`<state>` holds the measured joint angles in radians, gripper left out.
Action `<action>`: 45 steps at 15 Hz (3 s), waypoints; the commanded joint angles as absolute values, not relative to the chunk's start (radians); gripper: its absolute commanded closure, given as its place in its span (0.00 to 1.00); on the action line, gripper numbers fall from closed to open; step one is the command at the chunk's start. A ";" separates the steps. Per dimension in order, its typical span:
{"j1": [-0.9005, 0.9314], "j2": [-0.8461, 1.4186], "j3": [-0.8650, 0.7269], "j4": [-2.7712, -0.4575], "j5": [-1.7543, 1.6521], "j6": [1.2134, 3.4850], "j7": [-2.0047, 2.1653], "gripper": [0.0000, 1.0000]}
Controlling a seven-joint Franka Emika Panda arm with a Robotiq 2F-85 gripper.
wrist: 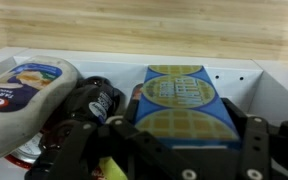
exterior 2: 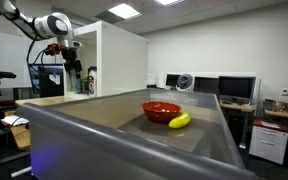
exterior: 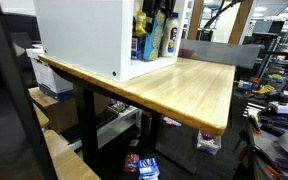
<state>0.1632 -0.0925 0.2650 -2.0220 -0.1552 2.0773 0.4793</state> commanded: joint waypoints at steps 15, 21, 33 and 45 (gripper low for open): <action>0.172 -0.056 0.252 -2.018 -0.179 2.091 0.520 0.46; 0.171 -0.053 0.252 -2.016 -0.200 2.088 0.570 0.46; 0.172 -0.040 0.250 -2.005 -0.232 2.095 0.586 0.46; 0.170 -0.029 0.246 -2.010 -0.231 2.122 0.573 0.46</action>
<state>0.1725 -0.0735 0.2597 -2.0291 -0.2077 2.0964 0.5623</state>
